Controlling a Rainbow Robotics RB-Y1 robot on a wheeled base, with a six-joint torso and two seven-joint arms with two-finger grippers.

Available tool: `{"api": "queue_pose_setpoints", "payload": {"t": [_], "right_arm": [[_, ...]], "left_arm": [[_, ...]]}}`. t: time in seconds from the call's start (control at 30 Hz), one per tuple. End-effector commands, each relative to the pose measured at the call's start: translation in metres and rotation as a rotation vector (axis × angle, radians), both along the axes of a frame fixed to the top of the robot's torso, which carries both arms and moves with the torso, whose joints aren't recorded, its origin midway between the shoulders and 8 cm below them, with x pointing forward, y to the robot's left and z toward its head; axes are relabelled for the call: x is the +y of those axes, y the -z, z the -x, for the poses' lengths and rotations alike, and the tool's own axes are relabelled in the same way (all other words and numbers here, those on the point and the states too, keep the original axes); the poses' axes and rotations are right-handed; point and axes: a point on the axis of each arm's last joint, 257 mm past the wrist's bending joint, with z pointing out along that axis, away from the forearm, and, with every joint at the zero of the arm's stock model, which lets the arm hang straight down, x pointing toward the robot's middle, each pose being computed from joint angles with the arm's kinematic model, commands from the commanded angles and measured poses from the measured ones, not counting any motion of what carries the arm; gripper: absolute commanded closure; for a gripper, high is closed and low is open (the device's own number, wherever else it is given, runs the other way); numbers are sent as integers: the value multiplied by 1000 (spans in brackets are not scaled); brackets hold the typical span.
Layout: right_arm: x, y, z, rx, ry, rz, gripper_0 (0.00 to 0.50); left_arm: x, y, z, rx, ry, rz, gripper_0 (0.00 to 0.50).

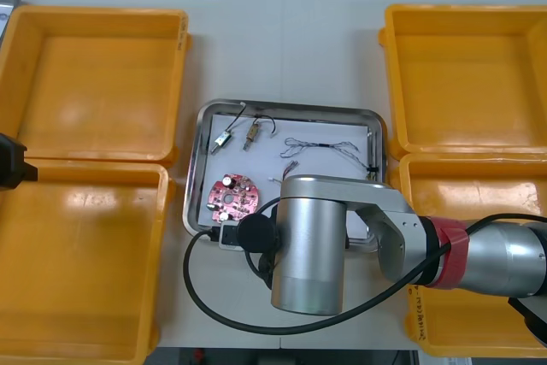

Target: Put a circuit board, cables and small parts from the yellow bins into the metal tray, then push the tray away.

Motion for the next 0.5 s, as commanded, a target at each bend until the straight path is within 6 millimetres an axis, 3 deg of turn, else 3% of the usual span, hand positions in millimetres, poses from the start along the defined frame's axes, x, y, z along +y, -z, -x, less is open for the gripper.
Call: {"api": "queue_pose_setpoints", "payload": {"t": [0.03,0.5], "right_arm": [[11,-13,-8,-65,-120,40,500],[1,-30,-33,-127,-130,76,500]], "left_arm": [[20,-12,5,-14,0,-67,0],[20,-12,5,-14,0,-67,0]]}}
